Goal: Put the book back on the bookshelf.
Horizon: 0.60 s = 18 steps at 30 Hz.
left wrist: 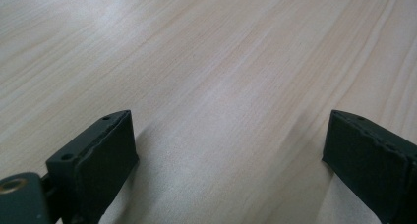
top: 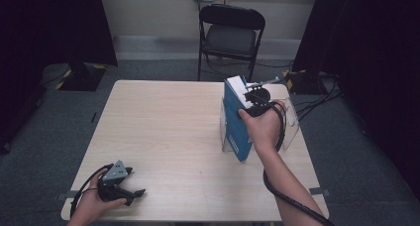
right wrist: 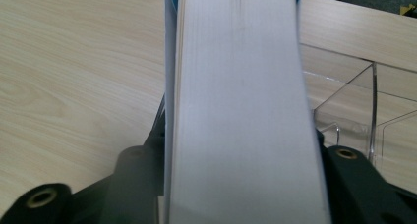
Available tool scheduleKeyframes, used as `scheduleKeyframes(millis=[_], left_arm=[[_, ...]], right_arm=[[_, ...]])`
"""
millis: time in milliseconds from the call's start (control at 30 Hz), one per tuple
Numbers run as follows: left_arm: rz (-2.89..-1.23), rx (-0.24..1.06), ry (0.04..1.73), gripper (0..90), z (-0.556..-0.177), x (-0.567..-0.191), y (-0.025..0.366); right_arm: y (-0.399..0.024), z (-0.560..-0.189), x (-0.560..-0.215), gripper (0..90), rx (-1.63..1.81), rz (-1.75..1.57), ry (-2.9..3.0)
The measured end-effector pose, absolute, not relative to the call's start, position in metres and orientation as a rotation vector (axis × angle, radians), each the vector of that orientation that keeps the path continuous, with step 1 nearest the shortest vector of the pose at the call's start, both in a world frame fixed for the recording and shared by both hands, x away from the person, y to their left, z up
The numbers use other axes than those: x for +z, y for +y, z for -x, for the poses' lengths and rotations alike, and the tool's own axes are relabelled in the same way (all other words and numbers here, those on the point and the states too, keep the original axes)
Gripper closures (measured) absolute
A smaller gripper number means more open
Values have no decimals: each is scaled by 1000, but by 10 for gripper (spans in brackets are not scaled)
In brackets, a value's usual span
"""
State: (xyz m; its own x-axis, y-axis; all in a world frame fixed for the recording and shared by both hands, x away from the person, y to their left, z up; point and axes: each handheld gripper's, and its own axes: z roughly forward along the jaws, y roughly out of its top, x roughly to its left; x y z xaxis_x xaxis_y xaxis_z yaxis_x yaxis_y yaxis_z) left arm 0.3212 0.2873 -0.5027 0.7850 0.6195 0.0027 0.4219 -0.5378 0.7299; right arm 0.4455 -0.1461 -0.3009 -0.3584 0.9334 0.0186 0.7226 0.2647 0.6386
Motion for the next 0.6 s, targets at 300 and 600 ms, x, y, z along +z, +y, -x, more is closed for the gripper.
scheduleKeyframes(millis=[300, 600], left_arm=[[-2218, 337, 769, 52, -321, -503, 287], [-2218, 337, 770, 53, -321, -503, 287]], right_arm=[[-161, -433, -304, 383, 907, -1500, 2183], [-175, -418, -305, 312, 979, -1419, 2194]])
